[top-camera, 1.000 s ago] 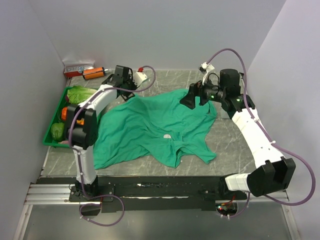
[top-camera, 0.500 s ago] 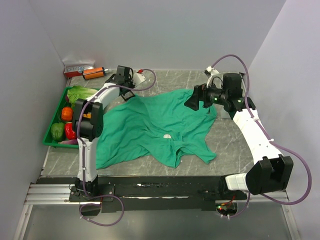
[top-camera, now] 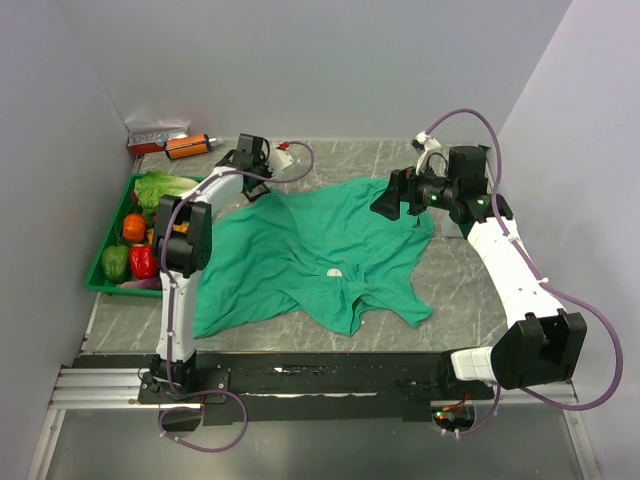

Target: Remove the brooch from the garment

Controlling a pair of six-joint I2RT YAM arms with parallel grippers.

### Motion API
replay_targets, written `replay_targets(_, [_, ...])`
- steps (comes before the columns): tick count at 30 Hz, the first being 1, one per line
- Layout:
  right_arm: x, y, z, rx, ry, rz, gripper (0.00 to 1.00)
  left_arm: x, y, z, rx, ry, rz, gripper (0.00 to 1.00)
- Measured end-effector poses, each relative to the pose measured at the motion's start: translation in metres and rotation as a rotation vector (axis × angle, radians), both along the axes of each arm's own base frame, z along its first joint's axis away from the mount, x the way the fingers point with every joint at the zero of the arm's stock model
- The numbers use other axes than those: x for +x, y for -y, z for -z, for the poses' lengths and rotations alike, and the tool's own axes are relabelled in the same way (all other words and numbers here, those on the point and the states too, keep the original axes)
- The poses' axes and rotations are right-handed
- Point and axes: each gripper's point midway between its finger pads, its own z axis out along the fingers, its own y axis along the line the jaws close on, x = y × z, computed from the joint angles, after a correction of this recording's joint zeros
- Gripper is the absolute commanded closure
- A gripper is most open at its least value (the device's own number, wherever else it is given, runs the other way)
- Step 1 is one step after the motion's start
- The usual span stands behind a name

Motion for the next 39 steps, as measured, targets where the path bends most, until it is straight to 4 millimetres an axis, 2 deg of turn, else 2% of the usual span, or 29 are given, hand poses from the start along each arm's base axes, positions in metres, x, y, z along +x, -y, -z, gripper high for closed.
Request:
replay_targets(9, [0.000, 0.001, 0.000, 0.002, -0.001, 0.001, 0.00, -0.001, 0.007, 0.000, 0.007, 0.002, 0.008, 0.97])
replay_targets(10, [0.000, 0.001, 0.000, 0.002, -0.001, 0.001, 0.00, -0.002, 0.009, 0.000, 0.007, 0.002, 0.011, 0.95])
replay_targets(14, [0.000, 0.001, 0.000, 0.004, -0.002, -0.001, 0.00, -0.005, 0.016, 0.001, 0.008, -0.004, 0.025, 0.75])
replay_targets(17, [0.000, 0.001, 0.000, 0.004, -0.002, -0.001, 0.00, -0.009, 0.020, 0.004, 0.006, -0.021, 0.026, 0.67])
replay_targets(22, [0.000, 0.001, 0.000, 0.004, -0.002, 0.000, 0.00, -0.015, 0.021, 0.008, -0.009, -0.050, 0.012, 0.64])
replay_targets(27, [0.000, 0.002, 0.000, 0.006, -0.003, 0.000, 0.00, -0.023, 0.019, 0.020, -0.008, -0.080, 0.003, 0.71])
replay_targets(28, [0.000, 0.002, 0.000, 0.007, -0.003, -0.001, 0.00, -0.025, 0.018, 0.022, -0.006, -0.088, 0.002, 0.76])
replay_targets(31, [0.000, 0.001, 0.000, 0.009, -0.003, -0.006, 0.00, -0.030, 0.016, 0.030, 0.003, -0.106, 0.003, 0.86])
replay_targets(37, [-0.001, 0.000, -0.001, 0.012, -0.003, -0.010, 0.00, -0.026, 0.014, 0.023, 0.021, -0.067, 0.006, 0.99])
replay_targets(39, [-0.001, 0.000, 0.000, 0.016, -0.007, -0.009, 0.00, -0.023, 0.013, 0.017, 0.032, -0.044, 0.008, 0.99])
